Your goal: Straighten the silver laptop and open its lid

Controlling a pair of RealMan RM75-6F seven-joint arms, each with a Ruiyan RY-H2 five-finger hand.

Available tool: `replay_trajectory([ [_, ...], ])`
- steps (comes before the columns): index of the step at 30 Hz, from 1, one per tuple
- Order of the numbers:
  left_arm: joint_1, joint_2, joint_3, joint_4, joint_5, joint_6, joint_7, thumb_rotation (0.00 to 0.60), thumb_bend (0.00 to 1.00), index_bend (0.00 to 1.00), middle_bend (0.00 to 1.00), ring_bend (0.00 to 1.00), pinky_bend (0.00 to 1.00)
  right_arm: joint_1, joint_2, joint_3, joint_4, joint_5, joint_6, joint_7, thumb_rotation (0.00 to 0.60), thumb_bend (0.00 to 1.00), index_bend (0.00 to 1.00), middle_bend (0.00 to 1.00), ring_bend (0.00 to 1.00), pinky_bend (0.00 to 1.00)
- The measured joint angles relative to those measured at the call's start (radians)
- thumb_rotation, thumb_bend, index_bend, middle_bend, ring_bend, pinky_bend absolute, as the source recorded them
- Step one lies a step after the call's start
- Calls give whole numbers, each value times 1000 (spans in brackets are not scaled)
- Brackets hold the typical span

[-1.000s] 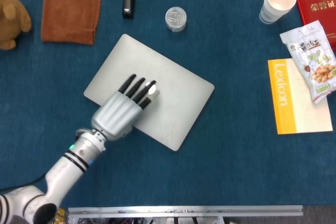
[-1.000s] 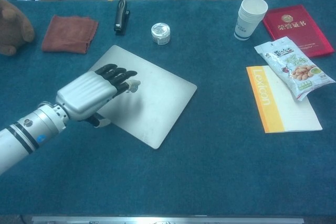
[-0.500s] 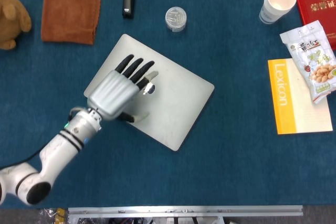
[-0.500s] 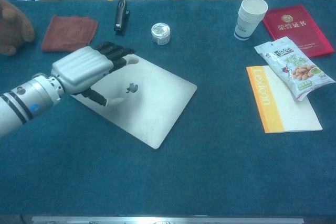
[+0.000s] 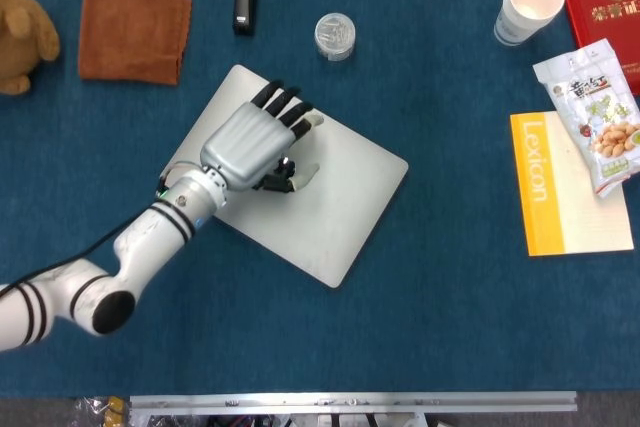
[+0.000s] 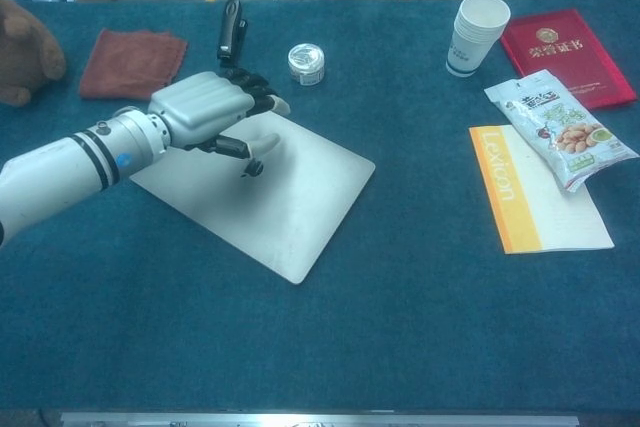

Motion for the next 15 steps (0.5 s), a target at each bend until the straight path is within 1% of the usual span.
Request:
replay_trajectory([
  [9,-57,-56,-16,111,-85,-24,1,0,364,137,162,0,0,-7,5,0,-2,4,6,5,600,268,0,20,0,60],
  [15,-84,-79,-16,166,-127,-35,6,0,364,135,179,0,0,-8,4,0,-2,5,8,6,600,268,0,20,0,60],
])
